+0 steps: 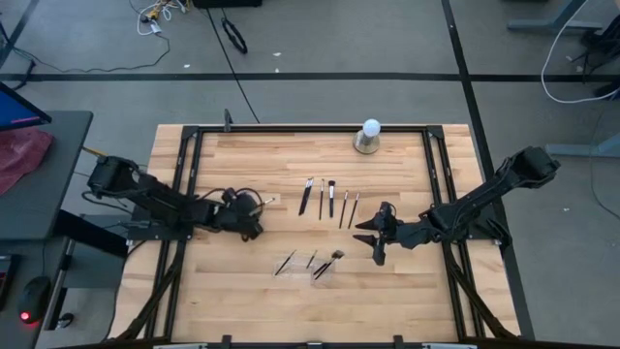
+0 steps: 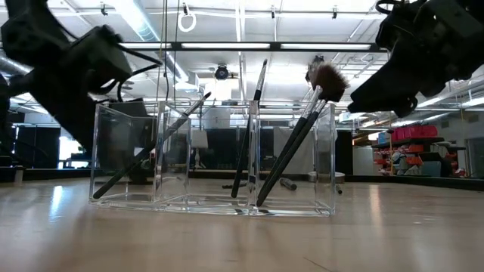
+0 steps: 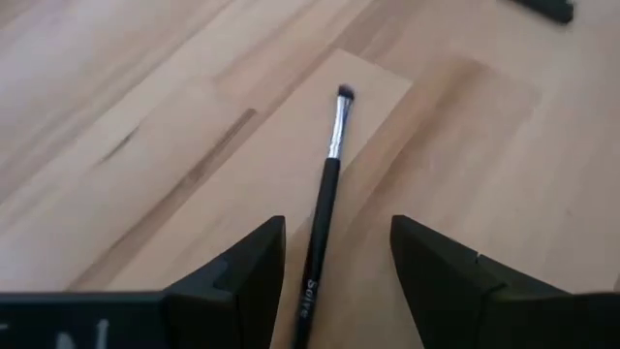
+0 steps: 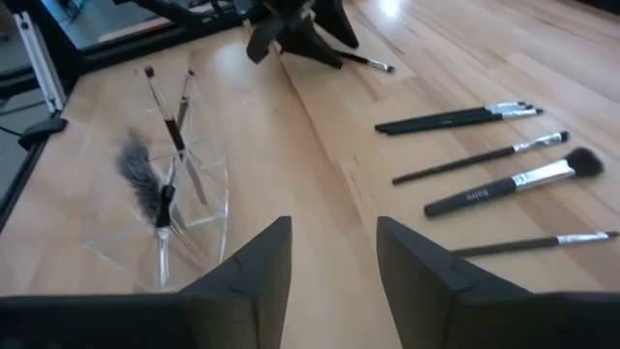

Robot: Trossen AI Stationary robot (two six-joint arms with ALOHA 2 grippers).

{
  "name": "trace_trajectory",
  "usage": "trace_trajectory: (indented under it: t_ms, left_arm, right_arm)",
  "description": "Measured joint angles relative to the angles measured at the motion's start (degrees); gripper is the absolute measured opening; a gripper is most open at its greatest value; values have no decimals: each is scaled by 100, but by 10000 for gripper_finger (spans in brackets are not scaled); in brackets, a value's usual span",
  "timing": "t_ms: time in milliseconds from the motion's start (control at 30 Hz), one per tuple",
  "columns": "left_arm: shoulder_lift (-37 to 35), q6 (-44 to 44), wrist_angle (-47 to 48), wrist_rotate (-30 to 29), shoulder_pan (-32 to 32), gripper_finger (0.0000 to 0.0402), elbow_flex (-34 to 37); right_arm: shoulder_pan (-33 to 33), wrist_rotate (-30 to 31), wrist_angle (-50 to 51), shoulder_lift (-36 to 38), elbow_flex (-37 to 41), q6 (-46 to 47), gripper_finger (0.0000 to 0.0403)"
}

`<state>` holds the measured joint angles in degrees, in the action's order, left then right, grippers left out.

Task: Put items in baskets/containers
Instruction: Put the black eyeshadow brush into the transparent organizer

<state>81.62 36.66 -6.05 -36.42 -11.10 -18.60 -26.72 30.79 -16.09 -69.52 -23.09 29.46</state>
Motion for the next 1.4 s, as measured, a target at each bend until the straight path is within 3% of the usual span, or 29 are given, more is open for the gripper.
trace_trajectory:
  t_ms: [267, 400, 633, 800, 967, 1100, 1267, 1400]
  left_arm:
    - [11, -368, -2110, 116, 1, 166, 1195]
    - [189, -413, -2832, 298, 8, 116, 1558]
    - [488, -402, -3240, 441, 8, 15, 1588]
    - [543, -616, -3629, 505, 7, 19, 1614]
    - [562, -789, -4134, 144, -55, 13, 1626]
    - [557, -1166, -5019, 7, -102, 13, 1618]
    - [552, -1846, -6247, 127, -272, 14, 1530]
    - [549, -2404, -6664, 433, -403, 13, 1052]
  right_arm:
    - [0, -28, -412, -1, 0, -333, 153]
    - [0, -28, -572, -2, 0, -501, 152]
    - [0, -31, -632, -2, 0, -597, 152]
    - [0, -35, -632, -2, 0, -599, 152]
    - [1, -35, -630, -1, 0, -595, 152]
    - [1, -36, -727, -27, 0, -599, 152]
    - [2, -37, -989, -189, 0, -645, 152]
    - [7, -32, -1658, -501, 0, -880, 152]
